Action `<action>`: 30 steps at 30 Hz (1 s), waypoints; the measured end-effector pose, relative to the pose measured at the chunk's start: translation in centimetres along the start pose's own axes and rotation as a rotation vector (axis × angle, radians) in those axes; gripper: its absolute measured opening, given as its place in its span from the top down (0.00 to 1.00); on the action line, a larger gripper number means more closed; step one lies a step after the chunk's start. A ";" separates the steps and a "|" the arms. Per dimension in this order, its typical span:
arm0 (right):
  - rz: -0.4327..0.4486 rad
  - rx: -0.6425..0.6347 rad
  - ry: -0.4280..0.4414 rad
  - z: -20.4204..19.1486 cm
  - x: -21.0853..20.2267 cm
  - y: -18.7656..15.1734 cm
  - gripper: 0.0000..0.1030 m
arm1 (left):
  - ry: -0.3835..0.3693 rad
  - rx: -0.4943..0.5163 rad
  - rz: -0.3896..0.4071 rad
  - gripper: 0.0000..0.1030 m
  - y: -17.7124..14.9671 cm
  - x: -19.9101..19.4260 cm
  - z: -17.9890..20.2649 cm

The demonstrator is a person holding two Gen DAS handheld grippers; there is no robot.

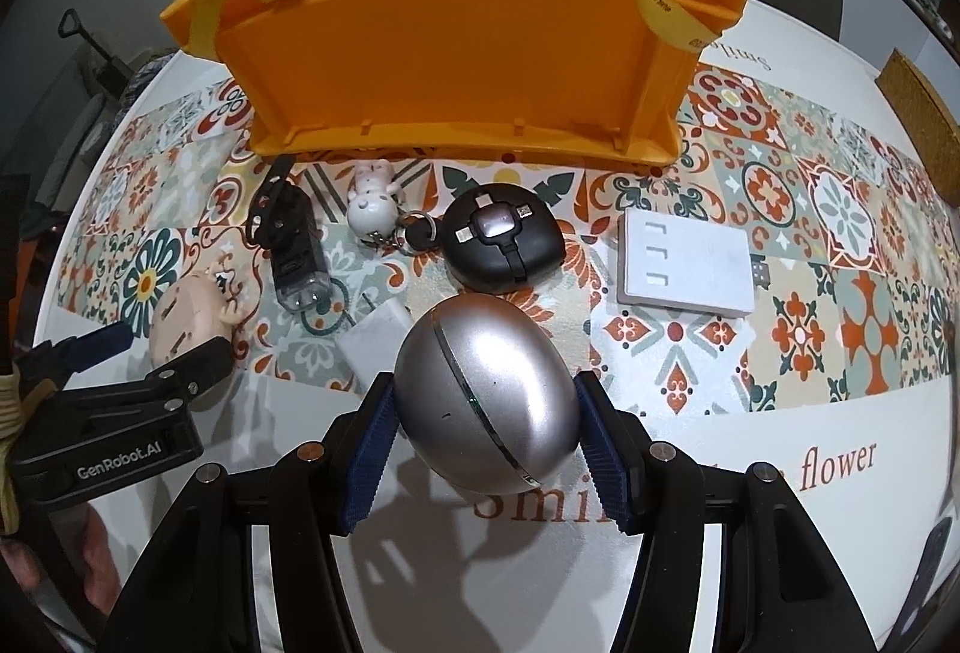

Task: Organize rigid objects
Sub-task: 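Grasp the pink round deer toy with the left tool, then lift the pink toy and silver egg over the orange crate with both tools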

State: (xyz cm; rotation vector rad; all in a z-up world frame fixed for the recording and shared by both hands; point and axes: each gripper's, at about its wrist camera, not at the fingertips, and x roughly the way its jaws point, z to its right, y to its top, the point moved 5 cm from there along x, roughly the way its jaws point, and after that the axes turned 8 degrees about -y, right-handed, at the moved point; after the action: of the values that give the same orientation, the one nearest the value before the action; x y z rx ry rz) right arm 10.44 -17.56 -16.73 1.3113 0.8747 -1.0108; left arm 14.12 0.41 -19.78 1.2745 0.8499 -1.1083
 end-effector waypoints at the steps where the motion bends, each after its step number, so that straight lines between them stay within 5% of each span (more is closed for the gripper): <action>1: -0.003 0.000 -0.001 0.0 0.1 0.0 0.43 | -0.001 0.002 -0.003 0.01 0.0 0.2 0.0; 8: -0.019 -0.006 0.001 -0.3 0.6 0.0 0.43 | 0.013 0.015 -0.014 0.11 0.4 1.5 -0.4; 12: -0.023 -0.002 0.000 -0.3 0.6 -0.1 0.43 | -0.010 0.017 -0.023 0.27 0.5 2.3 -0.6; 30: 0.020 0.010 -0.012 0.2 -1.2 -0.3 0.43 | -0.018 0.086 0.067 0.28 -0.6 -2.5 1.1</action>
State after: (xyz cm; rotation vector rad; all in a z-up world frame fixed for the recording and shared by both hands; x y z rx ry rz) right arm 9.76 -17.70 -15.72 1.3185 0.8470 -1.0078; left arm 12.75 -0.24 -17.41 1.3527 0.7478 -1.1114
